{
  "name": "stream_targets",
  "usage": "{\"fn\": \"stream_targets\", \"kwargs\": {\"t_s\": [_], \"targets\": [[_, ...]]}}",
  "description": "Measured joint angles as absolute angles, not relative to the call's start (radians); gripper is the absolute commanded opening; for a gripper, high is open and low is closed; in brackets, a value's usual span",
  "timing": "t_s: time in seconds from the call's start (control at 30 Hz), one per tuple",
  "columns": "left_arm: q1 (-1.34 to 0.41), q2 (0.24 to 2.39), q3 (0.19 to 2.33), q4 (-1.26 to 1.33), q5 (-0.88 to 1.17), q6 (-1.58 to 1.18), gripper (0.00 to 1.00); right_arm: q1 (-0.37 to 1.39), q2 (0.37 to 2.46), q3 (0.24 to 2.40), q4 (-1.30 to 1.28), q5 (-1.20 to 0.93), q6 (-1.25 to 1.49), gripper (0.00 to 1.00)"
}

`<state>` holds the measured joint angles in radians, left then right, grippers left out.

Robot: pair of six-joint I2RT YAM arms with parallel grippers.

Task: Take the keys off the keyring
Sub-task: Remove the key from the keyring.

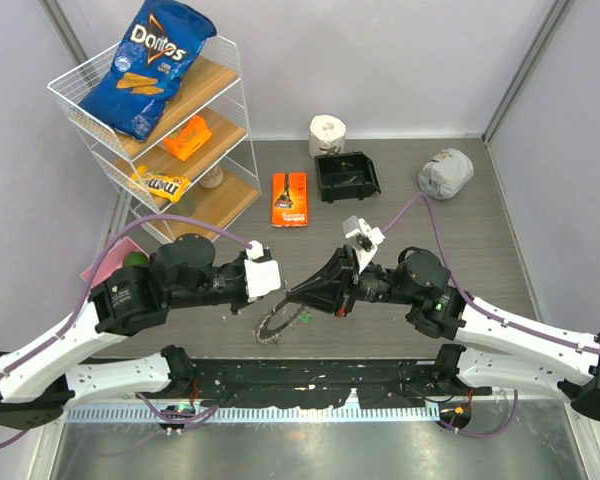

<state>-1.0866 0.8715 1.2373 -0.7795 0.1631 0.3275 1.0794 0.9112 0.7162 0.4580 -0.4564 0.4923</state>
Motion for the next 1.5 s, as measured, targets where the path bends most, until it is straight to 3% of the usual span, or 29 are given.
{"fn": "stream_targets", "kwargs": {"t_s": [1.5], "targets": [[-1.079,0.838,1.049,-0.513,0.289,0.181,0.0,1.056,0.857,0.716,0.426,-0.485,0.431,0.05]]}}
